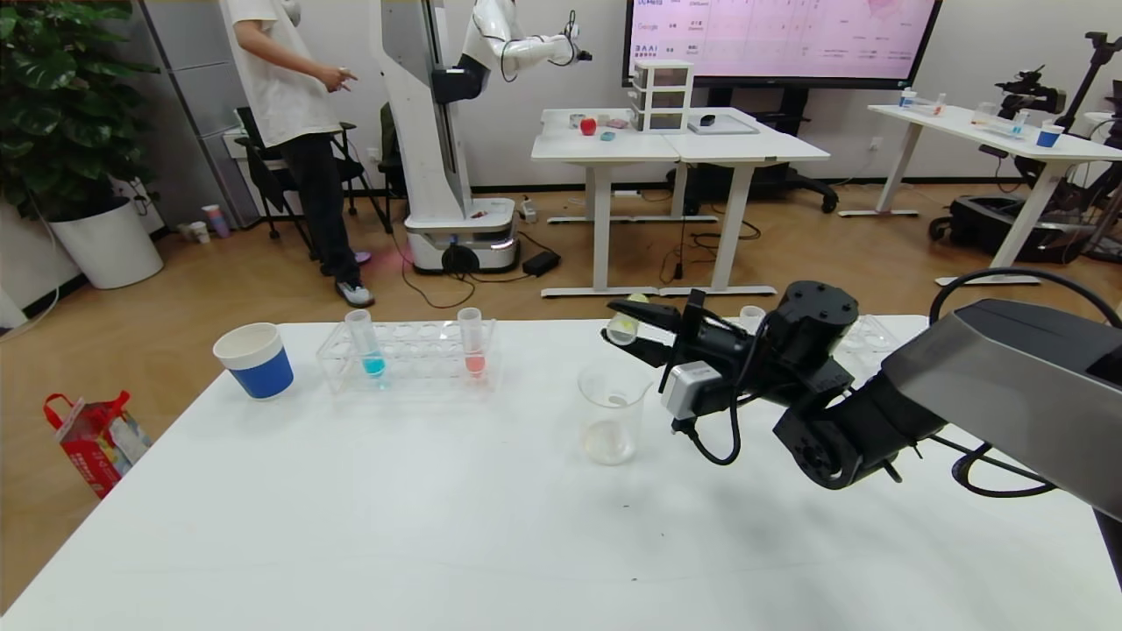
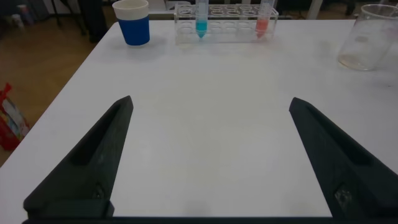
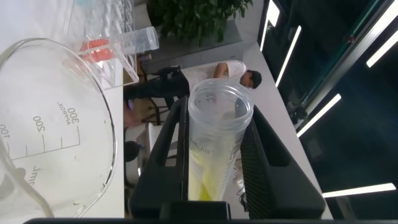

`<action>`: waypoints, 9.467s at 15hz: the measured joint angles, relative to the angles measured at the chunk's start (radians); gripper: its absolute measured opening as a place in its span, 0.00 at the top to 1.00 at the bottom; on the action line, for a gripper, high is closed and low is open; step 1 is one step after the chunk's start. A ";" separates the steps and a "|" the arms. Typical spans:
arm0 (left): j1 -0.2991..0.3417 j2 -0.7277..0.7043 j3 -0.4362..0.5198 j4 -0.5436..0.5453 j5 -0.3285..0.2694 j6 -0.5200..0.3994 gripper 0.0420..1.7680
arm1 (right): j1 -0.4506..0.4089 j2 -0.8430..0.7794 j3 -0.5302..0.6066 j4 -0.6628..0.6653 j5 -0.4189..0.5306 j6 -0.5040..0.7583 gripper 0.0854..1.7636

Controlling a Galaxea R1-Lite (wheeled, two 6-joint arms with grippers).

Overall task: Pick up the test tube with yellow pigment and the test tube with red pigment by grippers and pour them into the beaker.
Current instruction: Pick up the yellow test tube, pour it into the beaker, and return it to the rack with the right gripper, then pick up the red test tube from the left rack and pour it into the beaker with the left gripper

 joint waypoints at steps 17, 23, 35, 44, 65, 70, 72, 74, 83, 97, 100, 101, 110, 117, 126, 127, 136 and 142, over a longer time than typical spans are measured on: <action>0.000 0.000 0.000 0.000 -0.001 0.000 0.01 | -0.011 0.050 -0.089 0.006 0.033 -0.250 0.75; 0.000 0.000 0.000 0.000 0.000 0.000 0.01 | -0.014 0.069 -0.114 0.009 0.059 -0.319 0.75; 0.000 0.000 0.000 0.000 0.000 0.000 0.01 | -0.030 0.073 -0.145 0.045 0.133 -0.453 0.75; 0.000 0.000 0.000 0.000 0.000 0.000 0.01 | 0.009 -0.088 -0.001 -0.073 -0.229 0.397 0.75; 0.000 0.000 0.000 0.000 0.000 0.000 0.01 | -0.521 -0.398 0.375 0.160 -0.695 1.142 0.75; 0.000 0.000 0.000 0.000 0.000 0.000 0.01 | -0.749 -0.295 0.190 0.230 -0.667 1.141 0.75; 0.000 0.000 0.000 0.000 0.000 0.000 0.01 | -0.779 -0.254 0.135 0.241 -0.669 1.142 0.75; 0.000 0.000 0.000 0.000 -0.001 0.000 0.01 | -0.783 -0.227 0.109 0.243 -0.669 1.142 0.75; 0.000 0.000 0.000 0.000 0.000 0.000 0.01 | -0.742 -0.127 0.118 0.171 -0.670 1.141 0.75; 0.000 0.000 0.000 0.000 0.000 0.000 0.01 | -0.685 -0.132 0.144 0.122 -0.671 1.141 0.02; 0.000 0.000 0.000 0.000 0.000 0.000 0.01 | -0.594 -0.214 0.167 0.145 -0.677 1.142 0.02; 0.000 0.000 0.000 0.000 0.000 0.000 0.01 | -0.561 -0.250 0.185 0.161 -0.681 1.142 0.02; 0.000 0.000 0.000 0.000 0.000 0.000 0.01 | -0.390 -0.791 0.538 0.179 -0.717 1.171 0.02; 0.000 0.000 0.000 0.000 0.000 0.000 0.01 | -0.343 -1.523 0.803 0.461 -0.692 1.171 0.02; 0.000 0.000 0.000 0.000 0.000 0.000 0.01 | -0.363 -2.198 0.860 0.988 -0.651 1.165 0.02; 0.000 0.000 0.000 0.000 0.000 0.000 0.01 | -0.367 -2.243 0.869 1.062 -0.653 1.162 0.02; 0.000 0.000 0.000 0.000 0.000 0.000 0.01 | -0.371 -2.324 1.133 1.373 -0.717 1.138 0.02; 0.000 0.000 0.000 0.001 0.001 0.003 0.01 | -0.373 -2.325 1.139 1.410 -0.729 1.155 0.02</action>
